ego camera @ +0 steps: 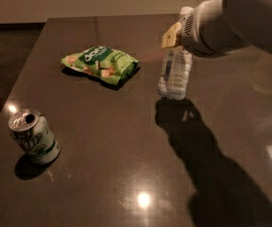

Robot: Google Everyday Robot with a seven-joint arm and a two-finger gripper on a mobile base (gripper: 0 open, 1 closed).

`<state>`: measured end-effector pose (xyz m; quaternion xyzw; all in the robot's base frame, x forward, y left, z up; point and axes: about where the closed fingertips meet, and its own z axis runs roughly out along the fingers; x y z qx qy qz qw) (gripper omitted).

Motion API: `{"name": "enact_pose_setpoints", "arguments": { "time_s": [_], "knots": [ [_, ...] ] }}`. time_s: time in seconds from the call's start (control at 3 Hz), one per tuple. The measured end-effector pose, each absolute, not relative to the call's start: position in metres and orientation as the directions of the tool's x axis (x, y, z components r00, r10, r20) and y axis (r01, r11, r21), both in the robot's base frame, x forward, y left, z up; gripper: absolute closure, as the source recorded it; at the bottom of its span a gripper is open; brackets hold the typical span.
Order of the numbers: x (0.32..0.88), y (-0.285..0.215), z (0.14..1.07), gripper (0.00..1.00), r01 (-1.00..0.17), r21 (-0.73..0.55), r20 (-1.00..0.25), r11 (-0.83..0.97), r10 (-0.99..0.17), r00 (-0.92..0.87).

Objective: Place blue plastic bottle upright

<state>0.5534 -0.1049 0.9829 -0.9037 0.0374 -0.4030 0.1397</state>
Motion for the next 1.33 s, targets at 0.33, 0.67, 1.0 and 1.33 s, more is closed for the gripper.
{"name": "enact_pose_setpoints", "arguments": {
  "time_s": [0.33,0.67,1.0,1.33],
  "knots": [
    [0.554,-0.106,0.988,1.0,0.148,-0.298,0.784,-0.943,-0.153,0.601],
    [0.557,-0.099,1.0,1.0,0.211,-0.272,0.823,-0.939,-0.113,0.557],
    [0.555,-0.101,0.996,1.0,0.193,-0.278,0.812,-0.941,-0.123,0.571],
    [0.557,-0.1,0.994,1.0,0.238,-0.277,0.839,-0.931,-0.114,0.532]
  ]
}}
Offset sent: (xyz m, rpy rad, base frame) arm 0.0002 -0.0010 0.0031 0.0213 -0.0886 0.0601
